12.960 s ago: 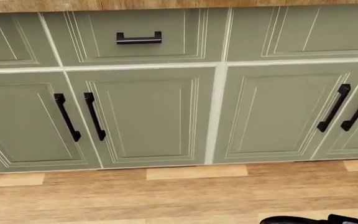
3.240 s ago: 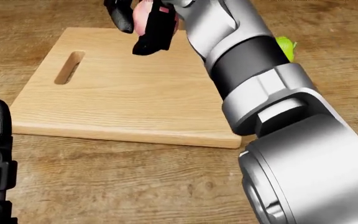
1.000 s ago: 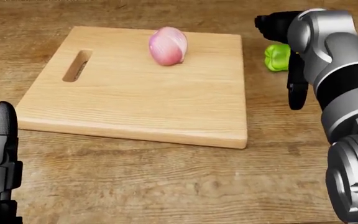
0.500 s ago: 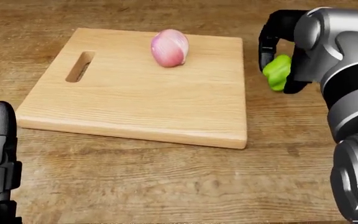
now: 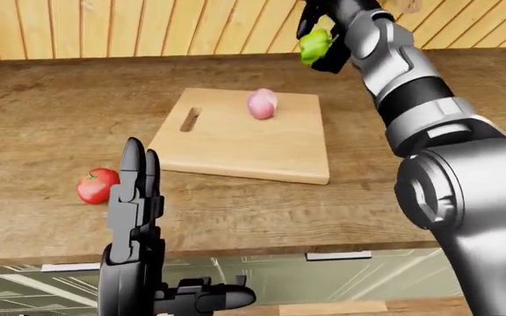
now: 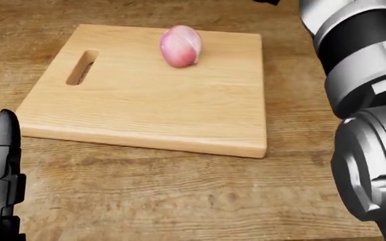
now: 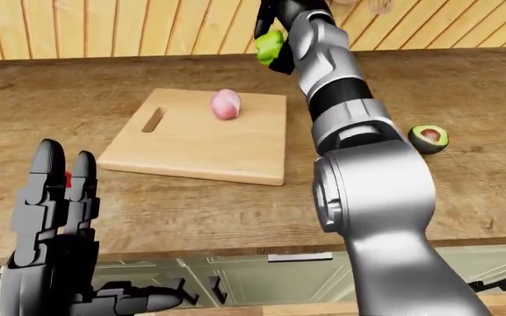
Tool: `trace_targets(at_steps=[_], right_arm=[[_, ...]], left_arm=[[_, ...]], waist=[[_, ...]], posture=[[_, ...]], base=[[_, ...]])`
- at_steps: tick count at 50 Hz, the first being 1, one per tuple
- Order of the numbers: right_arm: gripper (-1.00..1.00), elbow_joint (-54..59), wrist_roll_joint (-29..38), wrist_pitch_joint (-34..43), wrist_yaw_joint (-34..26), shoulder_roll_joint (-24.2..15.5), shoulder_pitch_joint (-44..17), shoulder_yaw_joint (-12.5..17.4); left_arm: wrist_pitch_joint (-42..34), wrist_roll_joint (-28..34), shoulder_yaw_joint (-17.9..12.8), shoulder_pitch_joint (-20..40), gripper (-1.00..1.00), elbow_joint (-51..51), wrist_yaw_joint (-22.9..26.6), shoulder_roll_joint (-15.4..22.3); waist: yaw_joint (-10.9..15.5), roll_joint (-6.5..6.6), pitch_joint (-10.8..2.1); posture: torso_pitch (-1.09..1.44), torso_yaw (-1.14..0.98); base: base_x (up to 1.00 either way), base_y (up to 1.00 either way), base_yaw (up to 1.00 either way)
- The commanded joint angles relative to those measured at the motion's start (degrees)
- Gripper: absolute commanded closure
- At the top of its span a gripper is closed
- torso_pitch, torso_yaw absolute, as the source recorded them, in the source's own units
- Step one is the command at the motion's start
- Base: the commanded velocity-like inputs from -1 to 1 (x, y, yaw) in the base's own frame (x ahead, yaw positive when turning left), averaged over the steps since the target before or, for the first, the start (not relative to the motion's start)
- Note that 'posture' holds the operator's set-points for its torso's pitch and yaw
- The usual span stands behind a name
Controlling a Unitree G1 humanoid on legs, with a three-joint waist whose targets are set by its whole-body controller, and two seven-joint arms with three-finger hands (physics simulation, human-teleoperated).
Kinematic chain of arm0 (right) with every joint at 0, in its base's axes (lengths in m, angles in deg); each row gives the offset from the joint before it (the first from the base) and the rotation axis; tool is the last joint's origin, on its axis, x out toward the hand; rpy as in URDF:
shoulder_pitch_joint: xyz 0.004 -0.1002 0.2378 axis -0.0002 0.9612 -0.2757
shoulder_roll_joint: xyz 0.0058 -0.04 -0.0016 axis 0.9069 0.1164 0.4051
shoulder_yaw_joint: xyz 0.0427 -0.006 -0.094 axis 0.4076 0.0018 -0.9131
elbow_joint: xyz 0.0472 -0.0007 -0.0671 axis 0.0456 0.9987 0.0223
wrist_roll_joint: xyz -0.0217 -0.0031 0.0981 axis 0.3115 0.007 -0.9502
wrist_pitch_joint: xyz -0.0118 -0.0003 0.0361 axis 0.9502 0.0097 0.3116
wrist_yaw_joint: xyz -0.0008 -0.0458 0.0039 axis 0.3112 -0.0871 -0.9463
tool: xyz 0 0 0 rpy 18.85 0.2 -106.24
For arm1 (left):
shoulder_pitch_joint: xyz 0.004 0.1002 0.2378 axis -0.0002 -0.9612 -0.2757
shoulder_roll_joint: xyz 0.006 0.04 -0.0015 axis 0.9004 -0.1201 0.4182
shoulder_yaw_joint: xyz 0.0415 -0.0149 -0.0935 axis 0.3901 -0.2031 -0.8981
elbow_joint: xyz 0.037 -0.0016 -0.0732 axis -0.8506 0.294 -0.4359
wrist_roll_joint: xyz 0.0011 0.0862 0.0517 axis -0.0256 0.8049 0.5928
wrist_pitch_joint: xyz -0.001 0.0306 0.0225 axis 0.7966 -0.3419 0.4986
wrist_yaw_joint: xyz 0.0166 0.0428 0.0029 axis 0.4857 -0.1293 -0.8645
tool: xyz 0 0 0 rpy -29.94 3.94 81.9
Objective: Place the avocado, onion, tomato and bell pepper on the cutting board.
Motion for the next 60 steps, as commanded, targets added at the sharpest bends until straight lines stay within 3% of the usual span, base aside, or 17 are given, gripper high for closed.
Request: trace_targets(at_steps=[1, 12, 23, 36, 37, 39, 51, 60], right_arm=[[1.00, -2.90, -0.56, 0.98, -1.57, -0.13, -2.64, 0.20], [1.00, -3.16, 1.26, 1.71, -15.57, 0.03, -0.24, -2.63], [1.00, -4.15, 2.92, -0.91, -22.40, 1.08, 0.75, -3.44], [0.98, -4.40, 2.75, -1.41, -22.38, 1.86, 0.82, -3.44], [0.73, -4.39, 2.88, -1.58, -22.08, 1.83, 0.86, -3.54], [-1.00, -4.38, 2.95, -1.67, -22.17, 1.76, 0.77, -3.56], [-1.00, -4.56, 2.79, -2.40, -23.40, 0.90, -0.75, -3.05], [-1.00, -4.46, 1.86, 0.92, -26.14, -6.33, -11.50, -1.10]], left_arm=[[1.31, -0.15, -0.17, 0.17, -1.00, -2.40, -0.25, -0.03], [1.38, -0.24, -0.17, 0.22, -1.00, -2.16, -0.09, -0.04], [1.02, -0.21, -0.15, 0.41, -1.00, -2.28, -0.02, -0.13], [1.39, -0.08, -0.10, 0.31, -1.00, -2.00, -0.11, -0.04], [1.41, -0.10, -0.12, 0.32, -1.00, -1.95, -0.12, -0.04], [1.45, -0.10, -0.12, 0.28, -1.00, -1.95, -0.12, -0.03], [1.43, 0.06, 0.02, 0.16, -1.00, -1.97, -0.06, 0.05], [1.29, -0.07, -0.14, 0.19, -1.00, -2.12, -0.11, -0.02]], waist=[[-0.06, 0.05, -1.53], [0.19, 0.24, -1.47], [-0.04, 0.58, -1.51], [-0.10, 0.65, -1.38], [-0.10, 0.64, -1.37], [-0.09, 0.62, -1.37], [-0.19, 0.61, -1.45], [-0.05, 0.61, -0.94]], posture=[[0.00, 0.00], [0.00, 0.00], [0.00, 0.00], [0.00, 0.00], [0.00, 0.00], [0.00, 0.00], [0.00, 0.00], [0.00, 0.00]], base=[[0.00, 0.00, 0.00], [0.00, 0.00, 0.00], [0.00, 0.00, 0.00], [0.00, 0.00, 0.00], [0.00, 0.00, 0.00], [0.00, 0.00, 0.00], [0.00, 0.00, 0.00], [0.00, 0.00, 0.00]])
